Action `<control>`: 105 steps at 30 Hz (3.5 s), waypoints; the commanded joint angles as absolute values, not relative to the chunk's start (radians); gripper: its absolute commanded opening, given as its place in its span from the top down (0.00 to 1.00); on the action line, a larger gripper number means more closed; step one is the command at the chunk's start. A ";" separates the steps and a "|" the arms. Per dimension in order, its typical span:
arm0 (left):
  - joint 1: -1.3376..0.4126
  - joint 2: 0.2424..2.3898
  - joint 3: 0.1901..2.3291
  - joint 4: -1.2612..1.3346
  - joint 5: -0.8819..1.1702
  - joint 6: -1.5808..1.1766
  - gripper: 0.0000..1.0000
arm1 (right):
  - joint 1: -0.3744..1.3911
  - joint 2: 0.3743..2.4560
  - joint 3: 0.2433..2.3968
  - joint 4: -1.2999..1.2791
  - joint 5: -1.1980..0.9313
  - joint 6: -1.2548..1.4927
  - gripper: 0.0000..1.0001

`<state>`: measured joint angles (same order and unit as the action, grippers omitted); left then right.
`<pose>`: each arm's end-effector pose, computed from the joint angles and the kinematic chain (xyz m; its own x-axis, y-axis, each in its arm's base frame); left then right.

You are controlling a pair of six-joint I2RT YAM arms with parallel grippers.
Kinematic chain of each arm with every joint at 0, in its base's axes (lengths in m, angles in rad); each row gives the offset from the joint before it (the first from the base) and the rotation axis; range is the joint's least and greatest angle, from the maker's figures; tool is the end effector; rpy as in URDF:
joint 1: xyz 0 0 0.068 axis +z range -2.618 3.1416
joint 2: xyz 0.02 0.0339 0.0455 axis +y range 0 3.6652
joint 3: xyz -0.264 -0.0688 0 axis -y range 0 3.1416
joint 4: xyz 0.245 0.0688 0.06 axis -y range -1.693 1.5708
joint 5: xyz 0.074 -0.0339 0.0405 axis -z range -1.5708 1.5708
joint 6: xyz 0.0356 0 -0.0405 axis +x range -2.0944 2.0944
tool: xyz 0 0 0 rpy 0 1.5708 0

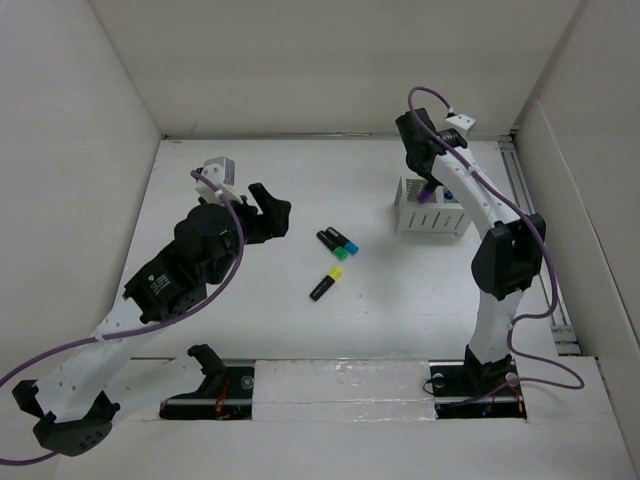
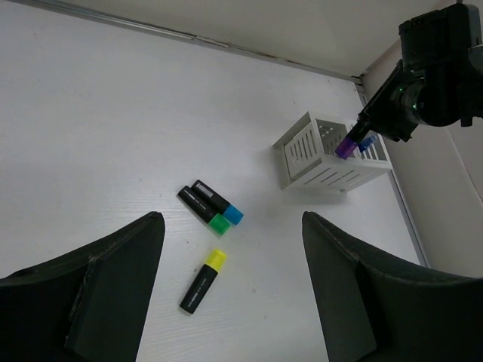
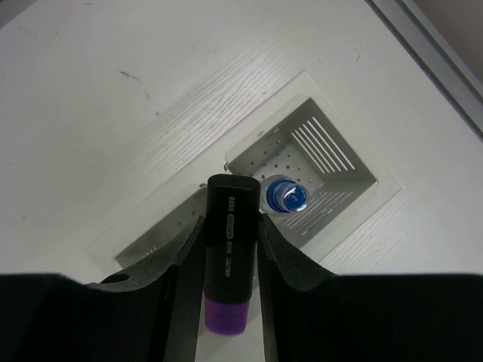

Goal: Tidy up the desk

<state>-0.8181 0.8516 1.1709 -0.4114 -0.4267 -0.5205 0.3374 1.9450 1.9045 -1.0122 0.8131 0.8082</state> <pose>0.1241 -0.1110 0.4362 -0.2449 -0.4008 -0.8828 0.3007 0.8342 -0.4622 0.3978 0.1121 0.3237 -0.4854 0.3563 -0.7984 0.6701 0.7382 -0.0779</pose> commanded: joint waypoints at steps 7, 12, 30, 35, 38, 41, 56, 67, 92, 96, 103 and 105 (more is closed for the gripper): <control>-0.819 0.857 1.154 -0.376 -0.439 -0.526 0.30 | 0.353 1.993 1.990 -1.025 0.907 0.810 0.90; -0.819 0.865 1.157 -0.377 -0.440 -0.534 0.30 | 0.353 2.013 2.006 -1.017 0.911 0.808 0.91; -0.819 0.877 1.183 -0.393 -0.448 -0.537 0.30 | 0.434 1.869 1.893 -1.008 0.867 0.870 0.52; -0.819 0.888 1.201 -0.399 -0.459 -0.531 0.30 | 0.468 1.784 1.862 -1.011 0.839 0.865 0.50; -0.819 0.888 1.213 -0.400 -0.465 -0.526 0.30 | 0.503 1.706 1.804 -1.009 0.812 0.874 0.52; -0.819 0.894 1.227 -0.403 -0.474 -0.522 0.30 | 0.549 1.608 1.692 -0.964 0.688 0.855 0.81; -0.819 0.965 1.276 -0.413 -0.574 -0.486 0.28 | 0.949 1.609 1.342 -0.785 0.304 0.974 0.85; -0.819 1.011 1.318 -0.433 -0.503 -0.532 0.22 | 0.928 1.804 1.365 -0.663 0.236 1.081 0.35; -0.318 0.900 1.220 -0.399 0.061 -0.416 0.25 | 0.879 2.005 1.437 -0.681 0.284 1.141 0.74; -0.318 0.871 1.145 -0.376 0.090 -0.407 0.24 | 0.879 1.953 1.414 -0.690 0.291 1.129 0.86; -0.318 0.834 0.960 -0.356 0.109 -0.393 0.23 | 0.875 1.714 1.400 -0.730 0.351 1.098 0.89; -0.318 0.844 0.966 -0.348 0.109 -0.377 0.23 | 0.818 1.637 1.422 -0.749 0.360 1.091 0.89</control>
<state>-0.3141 0.8536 0.9607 -0.4030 0.0830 -0.4088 0.8742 1.7771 1.3788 -0.7261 0.3046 1.1103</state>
